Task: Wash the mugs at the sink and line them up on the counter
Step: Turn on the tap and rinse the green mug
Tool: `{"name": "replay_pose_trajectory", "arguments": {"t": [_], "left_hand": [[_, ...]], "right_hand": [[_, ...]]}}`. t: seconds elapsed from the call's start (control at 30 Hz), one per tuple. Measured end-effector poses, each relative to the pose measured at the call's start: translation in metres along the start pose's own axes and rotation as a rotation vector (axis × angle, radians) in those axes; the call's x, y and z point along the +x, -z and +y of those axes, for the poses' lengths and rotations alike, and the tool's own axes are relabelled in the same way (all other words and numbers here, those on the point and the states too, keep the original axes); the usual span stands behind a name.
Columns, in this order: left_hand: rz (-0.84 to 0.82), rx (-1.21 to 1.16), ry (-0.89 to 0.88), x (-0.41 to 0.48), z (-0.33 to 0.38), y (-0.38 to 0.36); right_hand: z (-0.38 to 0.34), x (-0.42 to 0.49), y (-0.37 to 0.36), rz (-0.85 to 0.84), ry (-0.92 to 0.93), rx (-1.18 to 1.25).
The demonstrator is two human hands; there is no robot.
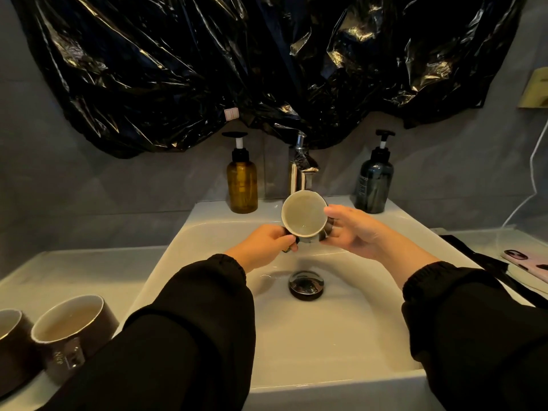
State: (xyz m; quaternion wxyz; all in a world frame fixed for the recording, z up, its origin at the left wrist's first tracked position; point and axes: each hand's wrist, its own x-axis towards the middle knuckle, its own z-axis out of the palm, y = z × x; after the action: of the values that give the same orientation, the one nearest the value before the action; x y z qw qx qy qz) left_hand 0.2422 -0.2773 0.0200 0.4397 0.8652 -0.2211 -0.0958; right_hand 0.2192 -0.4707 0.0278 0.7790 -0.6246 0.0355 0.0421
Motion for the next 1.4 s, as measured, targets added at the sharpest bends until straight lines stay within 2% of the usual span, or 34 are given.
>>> {"name": "replay_pose_trajectory", "arguments": {"t": [0.13,0.23,0.33,0.43,0.6,0.73,1.03,1.17,1.4], "left_hand": [[0.086,0.083,-0.064,0.003,-0.002,-0.003],[0.168,0.161,-0.113,0.002,-0.001,-0.004],[0.298,0.366,-0.194,0.003,-0.002,-0.004],[0.374,0.59,-0.347,0.005,-0.008,-0.003],[0.377,1.026,-0.718,0.006,-0.009,-0.001],[0.376,1.197,-0.835,0.001,0.001,-0.003],[0.43,1.328,-0.77,-0.006,-0.012,0.016],[0.455,1.355,-0.743,-0.007,-0.015,0.017],[0.467,1.402,-0.817,0.002,0.002,0.004]], "right_hand": [[0.0,0.0,0.007,-0.087,-0.034,0.044],[0.001,0.003,0.006,-0.057,-0.076,0.191],[0.003,0.008,0.005,-0.039,-0.133,0.241],[0.005,0.011,0.006,-0.032,-0.225,0.191],[-0.003,0.008,0.008,0.126,-0.283,0.047],[-0.007,0.006,0.012,0.097,-0.284,-0.007],[0.0,0.009,-0.009,0.052,-0.011,-0.268],[0.002,0.013,-0.013,0.093,0.068,-0.277],[-0.004,0.006,0.009,0.036,0.104,-0.196]]}}
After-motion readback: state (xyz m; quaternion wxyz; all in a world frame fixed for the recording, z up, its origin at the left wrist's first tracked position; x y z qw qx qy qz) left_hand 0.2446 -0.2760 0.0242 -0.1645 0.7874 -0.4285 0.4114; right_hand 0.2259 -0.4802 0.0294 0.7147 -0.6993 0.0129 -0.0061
